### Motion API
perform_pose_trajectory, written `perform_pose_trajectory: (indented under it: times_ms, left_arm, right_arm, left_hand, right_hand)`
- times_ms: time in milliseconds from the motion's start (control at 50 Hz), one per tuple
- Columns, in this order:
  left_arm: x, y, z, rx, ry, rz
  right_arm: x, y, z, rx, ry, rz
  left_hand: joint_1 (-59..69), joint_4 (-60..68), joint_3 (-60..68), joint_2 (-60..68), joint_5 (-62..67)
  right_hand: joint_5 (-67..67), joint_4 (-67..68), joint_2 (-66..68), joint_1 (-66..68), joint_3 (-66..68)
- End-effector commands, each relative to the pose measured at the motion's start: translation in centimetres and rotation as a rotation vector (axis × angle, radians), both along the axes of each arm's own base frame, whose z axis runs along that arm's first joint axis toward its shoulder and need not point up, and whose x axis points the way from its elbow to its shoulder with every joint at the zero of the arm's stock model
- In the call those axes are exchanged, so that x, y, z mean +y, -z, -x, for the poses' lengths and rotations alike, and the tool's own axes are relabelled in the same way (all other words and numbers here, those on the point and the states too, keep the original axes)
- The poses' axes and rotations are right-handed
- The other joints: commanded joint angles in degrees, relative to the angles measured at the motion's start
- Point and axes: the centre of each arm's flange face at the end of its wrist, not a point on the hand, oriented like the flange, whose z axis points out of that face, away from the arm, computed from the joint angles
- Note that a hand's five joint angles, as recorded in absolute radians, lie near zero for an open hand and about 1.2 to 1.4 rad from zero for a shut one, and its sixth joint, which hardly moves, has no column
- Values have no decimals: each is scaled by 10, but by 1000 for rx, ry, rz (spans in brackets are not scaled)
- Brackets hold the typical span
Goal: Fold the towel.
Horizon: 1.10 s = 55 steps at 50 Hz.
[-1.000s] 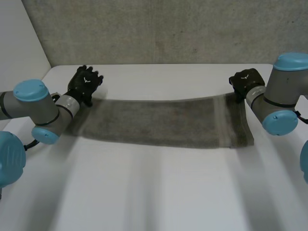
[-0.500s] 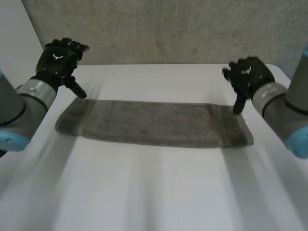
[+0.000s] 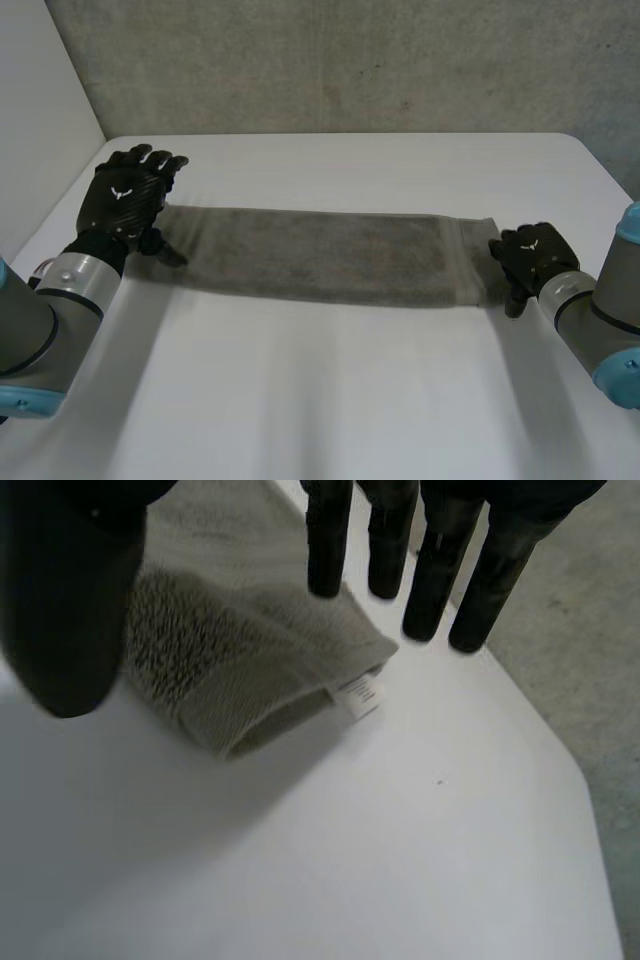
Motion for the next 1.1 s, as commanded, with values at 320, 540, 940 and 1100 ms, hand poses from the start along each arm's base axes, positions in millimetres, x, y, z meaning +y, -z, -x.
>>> perform_pose_trajectory:
  times_ms: [320, 540, 940, 1100]
  left_arm:
    - [6, 8, 0, 1, 5, -24]
    - [6, 6, -1, 3, 2, -15]
    - [6, 8, -1, 4, 2, -12]
    - [5, 8, -1, 4, 0, -12]
  right_arm:
    - [-41, -1, 50, -15, 110, 26]
    - [-98, -66, 118, 238, 358, 276]
    - [99, -29, -211, -57, -556, 330]
    - [88, -34, -192, -12, -546, 309]
  left_hand:
    - [-23, -21, -19, -21, -19]
    - [-23, -21, -19, -21, -19]
    - [-25, -23, -21, -23, -21]
    - [-25, -23, -21, -23, -21]
  right_hand:
    - [562, 568, 567, 569, 568]
    - [562, 568, 567, 569, 568]
    - [547, 554, 553, 554, 554]
    - [-138, -132, -133, -131, -132]
